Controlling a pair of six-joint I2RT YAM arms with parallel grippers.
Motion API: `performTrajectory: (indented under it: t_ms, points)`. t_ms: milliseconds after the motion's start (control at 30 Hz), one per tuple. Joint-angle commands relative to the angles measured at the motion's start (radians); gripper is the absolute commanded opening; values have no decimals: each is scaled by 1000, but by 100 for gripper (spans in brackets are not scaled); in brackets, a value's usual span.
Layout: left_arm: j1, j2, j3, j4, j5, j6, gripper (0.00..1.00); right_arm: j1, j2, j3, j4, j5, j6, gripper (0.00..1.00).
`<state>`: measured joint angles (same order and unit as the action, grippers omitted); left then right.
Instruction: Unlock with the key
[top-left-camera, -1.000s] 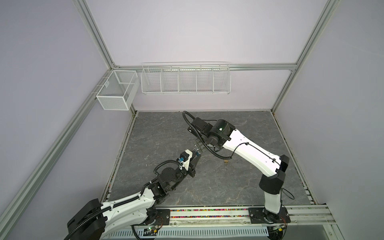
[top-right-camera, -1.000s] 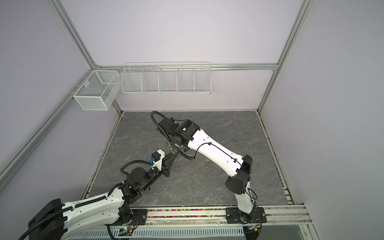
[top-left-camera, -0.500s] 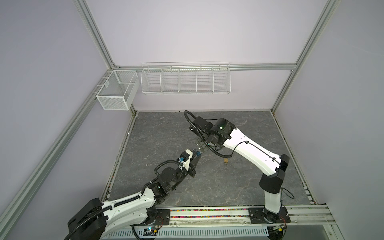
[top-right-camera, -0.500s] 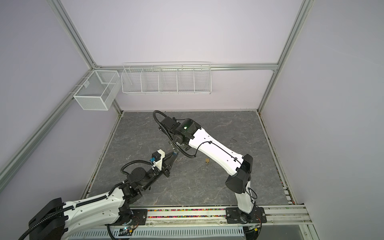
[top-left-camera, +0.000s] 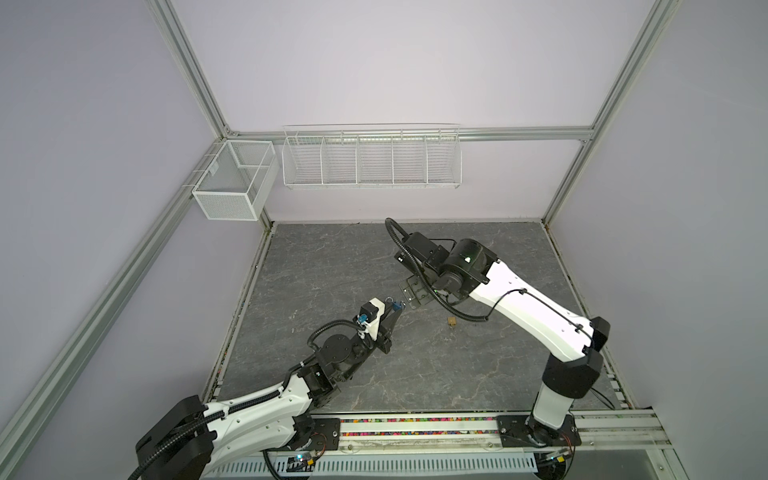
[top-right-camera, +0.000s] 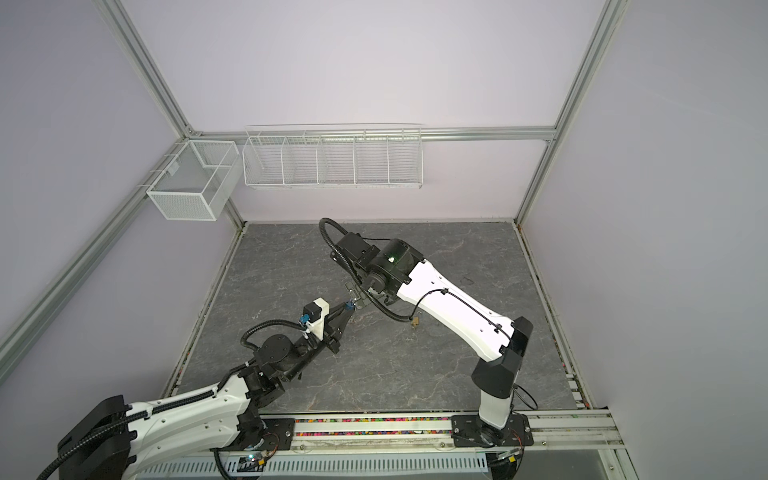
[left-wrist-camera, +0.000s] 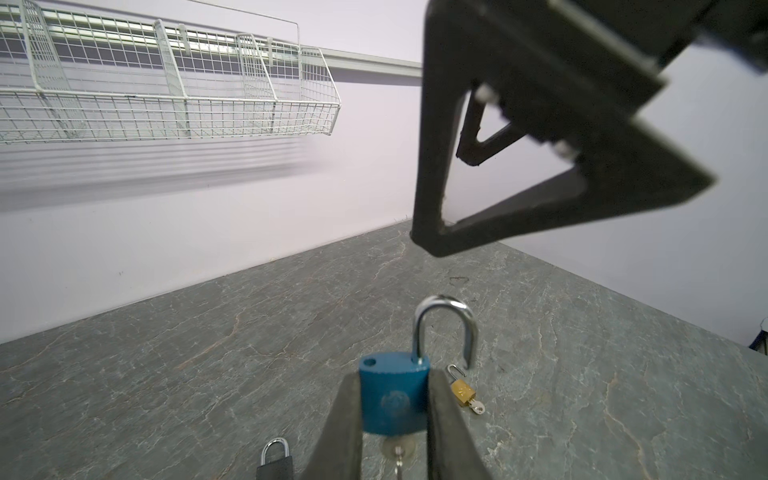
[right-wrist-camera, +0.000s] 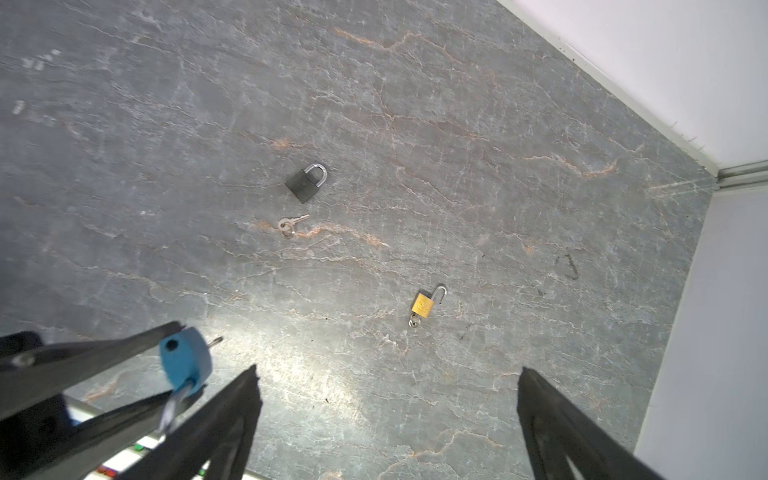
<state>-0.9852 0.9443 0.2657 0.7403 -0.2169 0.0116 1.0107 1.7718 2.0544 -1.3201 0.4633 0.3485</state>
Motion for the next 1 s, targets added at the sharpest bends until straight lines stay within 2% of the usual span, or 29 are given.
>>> performTrajectory:
  t_ms: [0, 67, 433, 667, 800, 967]
  points:
    - [-4, -1, 42, 2, -13, -1, 0, 39, -22, -29, 75, -78, -50, 97]
    - [-4, 3, 52, -10, -15, 0, 0, 43, -12, -41, 79, -93, -56, 97]
    - [-4, 0, 48, -6, -24, -2, 0, 17, -28, -120, 83, -13, -26, 97]
    - [-4, 1, 53, -13, -36, -1, 0, 21, -76, -119, 139, -112, -53, 97]
    - [-5, 1, 52, -16, -35, -2, 0, 8, -106, -117, 158, -111, -46, 96]
    - [-4, -7, 53, -16, -37, -4, 0, -32, -73, -85, 109, -107, -33, 97]
